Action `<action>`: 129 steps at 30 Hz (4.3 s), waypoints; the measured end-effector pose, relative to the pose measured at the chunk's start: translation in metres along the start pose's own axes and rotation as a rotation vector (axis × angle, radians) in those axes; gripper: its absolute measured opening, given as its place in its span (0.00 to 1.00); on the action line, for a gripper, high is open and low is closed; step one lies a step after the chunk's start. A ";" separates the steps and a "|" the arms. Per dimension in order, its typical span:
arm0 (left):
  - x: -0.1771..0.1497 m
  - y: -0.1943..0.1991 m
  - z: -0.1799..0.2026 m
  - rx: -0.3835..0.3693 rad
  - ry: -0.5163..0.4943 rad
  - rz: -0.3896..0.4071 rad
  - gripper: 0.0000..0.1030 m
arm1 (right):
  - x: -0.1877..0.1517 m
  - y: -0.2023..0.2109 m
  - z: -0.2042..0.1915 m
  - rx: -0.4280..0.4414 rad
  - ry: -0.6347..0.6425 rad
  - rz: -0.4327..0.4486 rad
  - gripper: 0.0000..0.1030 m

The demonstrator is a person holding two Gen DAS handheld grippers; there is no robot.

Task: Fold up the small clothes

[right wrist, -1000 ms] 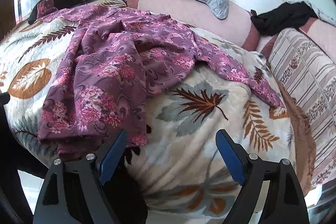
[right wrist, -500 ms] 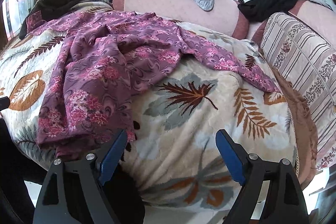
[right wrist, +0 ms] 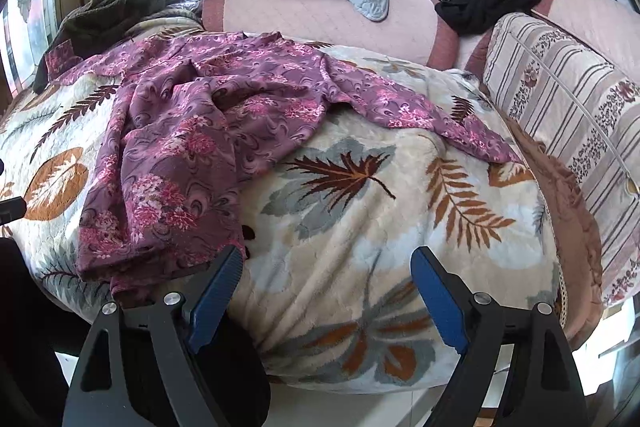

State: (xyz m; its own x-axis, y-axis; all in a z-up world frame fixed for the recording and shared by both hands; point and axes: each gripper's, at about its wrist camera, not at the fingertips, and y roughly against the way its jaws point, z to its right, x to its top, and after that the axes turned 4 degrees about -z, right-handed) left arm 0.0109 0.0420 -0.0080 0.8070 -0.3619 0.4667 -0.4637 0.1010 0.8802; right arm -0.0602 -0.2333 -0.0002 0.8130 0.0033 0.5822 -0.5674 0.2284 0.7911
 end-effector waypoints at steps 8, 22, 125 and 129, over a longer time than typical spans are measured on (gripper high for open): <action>0.001 -0.005 0.001 -0.020 0.007 -0.018 1.00 | -0.001 -0.004 0.004 0.009 -0.020 -0.013 0.85; 0.011 -0.015 0.004 -0.074 0.032 -0.052 1.00 | -0.001 -0.016 0.001 0.023 -0.020 -0.040 0.85; -0.034 0.025 -0.139 -0.434 0.581 -0.141 0.04 | 0.010 -0.021 0.062 0.432 -0.323 -0.113 0.03; -0.056 -0.009 -0.121 -0.396 0.539 -0.297 0.05 | -0.014 -0.057 0.077 0.407 -0.404 -0.250 0.03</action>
State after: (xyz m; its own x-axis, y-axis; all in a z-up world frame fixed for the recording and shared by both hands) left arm 0.0142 0.1732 -0.0311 0.9934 0.0697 0.0911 -0.1124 0.4342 0.8938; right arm -0.0494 -0.3213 -0.0388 0.8591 -0.3892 0.3323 -0.4355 -0.2150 0.8741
